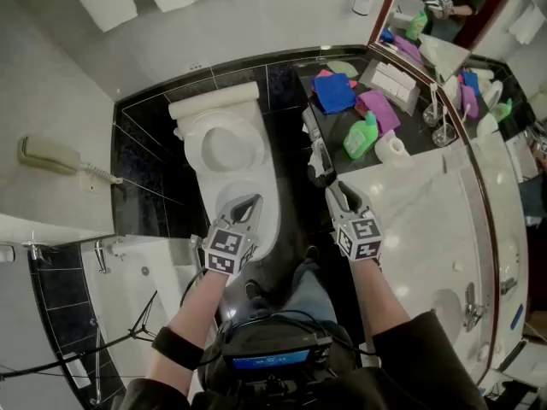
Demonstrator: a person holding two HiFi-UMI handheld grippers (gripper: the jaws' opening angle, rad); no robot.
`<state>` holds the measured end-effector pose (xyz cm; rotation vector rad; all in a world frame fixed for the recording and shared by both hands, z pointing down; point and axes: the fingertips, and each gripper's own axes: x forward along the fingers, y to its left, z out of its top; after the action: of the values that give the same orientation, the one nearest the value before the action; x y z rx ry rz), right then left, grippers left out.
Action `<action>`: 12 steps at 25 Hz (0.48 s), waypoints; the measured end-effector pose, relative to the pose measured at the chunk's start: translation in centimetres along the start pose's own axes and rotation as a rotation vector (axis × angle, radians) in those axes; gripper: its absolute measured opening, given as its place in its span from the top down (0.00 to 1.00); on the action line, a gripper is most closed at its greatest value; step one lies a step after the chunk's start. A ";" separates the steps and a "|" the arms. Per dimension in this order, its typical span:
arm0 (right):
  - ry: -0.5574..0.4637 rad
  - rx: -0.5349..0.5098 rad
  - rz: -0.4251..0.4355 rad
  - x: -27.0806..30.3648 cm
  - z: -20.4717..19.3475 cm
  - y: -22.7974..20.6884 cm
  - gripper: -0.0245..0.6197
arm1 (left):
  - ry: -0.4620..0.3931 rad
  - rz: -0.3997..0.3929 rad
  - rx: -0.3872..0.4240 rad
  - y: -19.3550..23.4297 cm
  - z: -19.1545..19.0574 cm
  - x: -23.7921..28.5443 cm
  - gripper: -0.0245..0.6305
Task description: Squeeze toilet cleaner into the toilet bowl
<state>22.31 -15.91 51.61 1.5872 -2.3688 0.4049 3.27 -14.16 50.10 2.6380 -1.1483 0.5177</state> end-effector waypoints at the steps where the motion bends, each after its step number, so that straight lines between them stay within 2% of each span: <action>1: 0.007 0.002 0.033 -0.2 0.2 1.9 0.78 | -0.006 0.018 -0.005 0.6 -0.2 -1.8 0.96; 4: 0.026 -0.004 0.114 -0.5 0.0 7.4 0.85 | -0.015 0.058 -0.013 2.3 -1.2 -7.4 0.96; 8: 0.047 -0.017 0.148 -0.6 -0.8 13.6 0.88 | -0.018 0.094 -0.026 5.0 -3.0 -13.3 0.96; 12: 0.064 -0.037 0.183 -1.3 -0.3 19.0 0.90 | -0.028 0.115 -0.070 6.6 -4.3 -17.2 0.96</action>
<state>5.17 -7.79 49.83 1.3259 -2.4662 0.4385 -13.48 -5.79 47.58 2.5391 -1.3083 0.4546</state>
